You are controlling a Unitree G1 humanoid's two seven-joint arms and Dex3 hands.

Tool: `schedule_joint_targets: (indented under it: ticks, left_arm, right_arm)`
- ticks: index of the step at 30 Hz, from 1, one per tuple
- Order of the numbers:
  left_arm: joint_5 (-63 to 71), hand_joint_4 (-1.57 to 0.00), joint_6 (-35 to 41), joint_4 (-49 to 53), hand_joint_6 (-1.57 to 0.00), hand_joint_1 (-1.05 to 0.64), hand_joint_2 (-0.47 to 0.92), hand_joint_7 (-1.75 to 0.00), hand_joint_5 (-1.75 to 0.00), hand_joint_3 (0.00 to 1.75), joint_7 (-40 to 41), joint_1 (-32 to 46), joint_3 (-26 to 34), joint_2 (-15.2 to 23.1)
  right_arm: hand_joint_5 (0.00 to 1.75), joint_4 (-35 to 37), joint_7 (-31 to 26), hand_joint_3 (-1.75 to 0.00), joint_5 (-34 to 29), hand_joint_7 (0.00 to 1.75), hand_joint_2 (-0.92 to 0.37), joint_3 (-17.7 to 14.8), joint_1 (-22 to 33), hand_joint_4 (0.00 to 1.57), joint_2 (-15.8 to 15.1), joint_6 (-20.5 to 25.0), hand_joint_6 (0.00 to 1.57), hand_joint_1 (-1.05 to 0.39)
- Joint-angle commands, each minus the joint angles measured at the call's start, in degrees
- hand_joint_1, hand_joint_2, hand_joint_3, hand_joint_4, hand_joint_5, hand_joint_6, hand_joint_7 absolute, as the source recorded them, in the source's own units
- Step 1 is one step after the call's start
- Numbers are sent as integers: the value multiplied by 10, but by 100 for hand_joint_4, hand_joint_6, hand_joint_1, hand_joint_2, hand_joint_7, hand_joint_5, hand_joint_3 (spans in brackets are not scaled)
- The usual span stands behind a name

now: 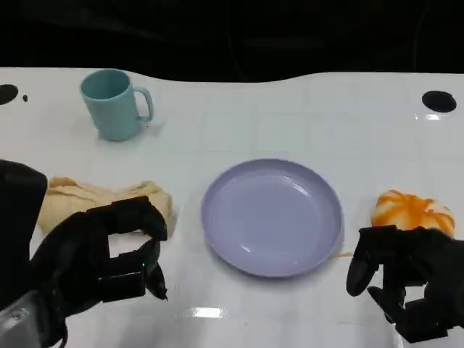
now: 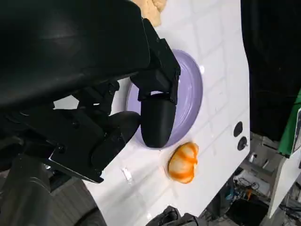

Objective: Grasp the towel on the left side of the plate with the left hand and place it into the plate.

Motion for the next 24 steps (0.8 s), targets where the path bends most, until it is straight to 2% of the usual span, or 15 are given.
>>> schedule_joint_targets:
  ticks: [1, 4, 10, 14, 15, 16, 17, 21, 24]
  left_arm:
    - [2, -77, -2, -3, -63, -8, 61, -175, -175, 123, 2, -2, 5, 7]
    - [-2, -77, -1, -3, -63, -8, 60, -174, -175, 122, 5, 0, 11, 1]
    - [1, -72, -14, -3, -64, -8, 63, -153, -168, 113, 6, 5, 18, -6]
    - [47, -69, -58, -17, -69, -10, 50, -109, -142, 115, 28, 19, 2, -5]
    - [57, -66, -67, -20, -71, -11, 51, -89, -132, 108, 31, 22, -2, -4]
    - [77, -65, -95, -21, -72, -11, 52, -81, -129, 105, 27, 27, -12, 4]
    - [93, -60, -116, -21, -71, -16, 56, -67, -121, 94, 22, 31, -19, 10]
    - [136, -52, -183, -5, -73, -28, 87, -20, -92, 29, 9, 32, -33, 23]
    - [165, -44, -210, 6, -65, -36, 92, -8, -82, 16, -2, 21, -44, 43]
  right_arm:
    - [174, -3, 2, -110, 0, 147, -56, -4, -3, 72, -9, -9, 69, 1]
    - [174, -3, 2, -111, 1, 147, -55, -4, -2, 72, -8, -10, 69, 1]
    - [175, -5, 1, -111, 0, 147, -55, -2, -2, 72, -7, -5, 69, 1]
    - [175, -5, 1, -111, 1, 147, -55, 0, -3, 73, -5, -7, 69, 1]
    - [175, -5, 1, -112, 1, 147, -55, 1, -3, 73, -5, -5, 69, 1]
    - [175, -8, 0, -112, -1, 147, -55, 3, -4, 73, -4, -1, 69, 1]
    - [175, -11, -1, -111, -2, 147, -55, 5, -4, 73, -3, 2, 69, 1]
    - [175, -15, -2, -111, -2, 146, -55, 9, -5, 73, 0, 6, 70, 1]
    - [175, -16, -2, -110, -2, 146, -55, 9, -5, 73, 1, 7, 70, 1]
